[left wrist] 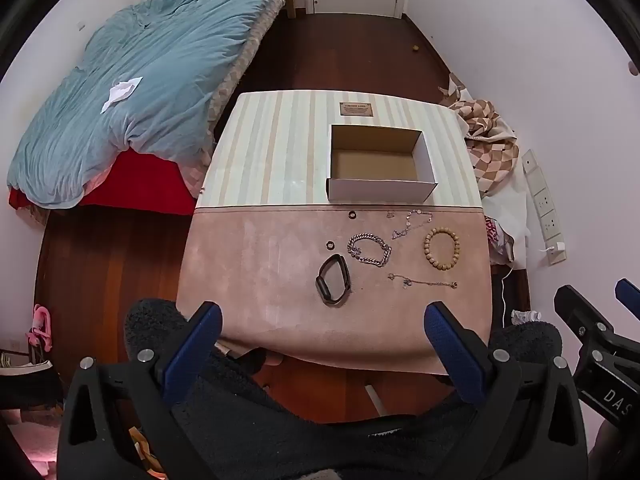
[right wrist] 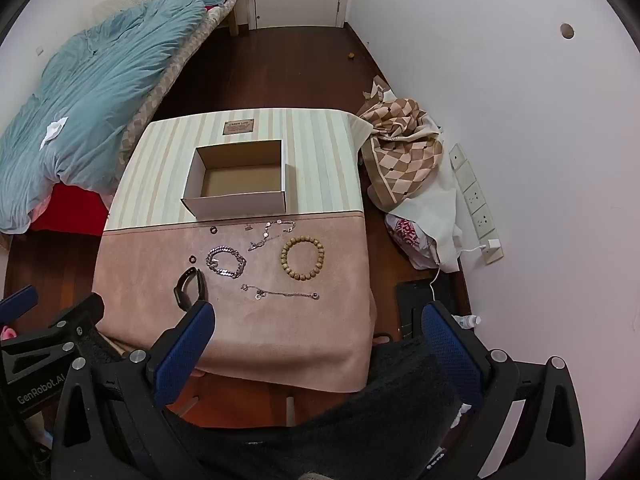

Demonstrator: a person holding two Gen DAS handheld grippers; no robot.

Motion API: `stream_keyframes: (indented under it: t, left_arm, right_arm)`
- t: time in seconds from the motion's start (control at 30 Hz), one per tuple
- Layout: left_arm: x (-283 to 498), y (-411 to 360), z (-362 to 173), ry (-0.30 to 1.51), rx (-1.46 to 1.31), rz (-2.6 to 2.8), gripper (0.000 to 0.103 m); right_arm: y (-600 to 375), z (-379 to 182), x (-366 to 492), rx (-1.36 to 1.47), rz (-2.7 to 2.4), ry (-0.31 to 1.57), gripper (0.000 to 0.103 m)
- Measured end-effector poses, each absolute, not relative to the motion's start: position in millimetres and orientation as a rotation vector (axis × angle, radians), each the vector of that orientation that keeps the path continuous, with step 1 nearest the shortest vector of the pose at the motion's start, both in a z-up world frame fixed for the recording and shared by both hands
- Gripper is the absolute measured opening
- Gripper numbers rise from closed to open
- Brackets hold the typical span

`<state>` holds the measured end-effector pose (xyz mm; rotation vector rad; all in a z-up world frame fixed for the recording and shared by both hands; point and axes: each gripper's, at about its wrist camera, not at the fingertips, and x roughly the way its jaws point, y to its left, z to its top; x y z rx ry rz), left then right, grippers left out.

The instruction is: Organize jewelry

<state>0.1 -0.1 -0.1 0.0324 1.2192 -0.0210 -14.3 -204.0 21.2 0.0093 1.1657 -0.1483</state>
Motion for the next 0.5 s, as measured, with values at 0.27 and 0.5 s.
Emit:
stream_keyframes:
  t: [0.27, 0.5]
  left_arm:
    - [-2.0, -8.3, 0.7, 1.214, 0.033, -0.032, 0.103]
    - [-2.4, -4.6, 0.9, 1.201, 0.029, -0.037, 0.103]
  right_arm:
    - [-203.9, 21.3, -13.8, 0.008, -0.149, 1.166, 0.103]
    - [-201.5, 21.7, -13.4, 0.005, -0.151, 1.167, 0.103]
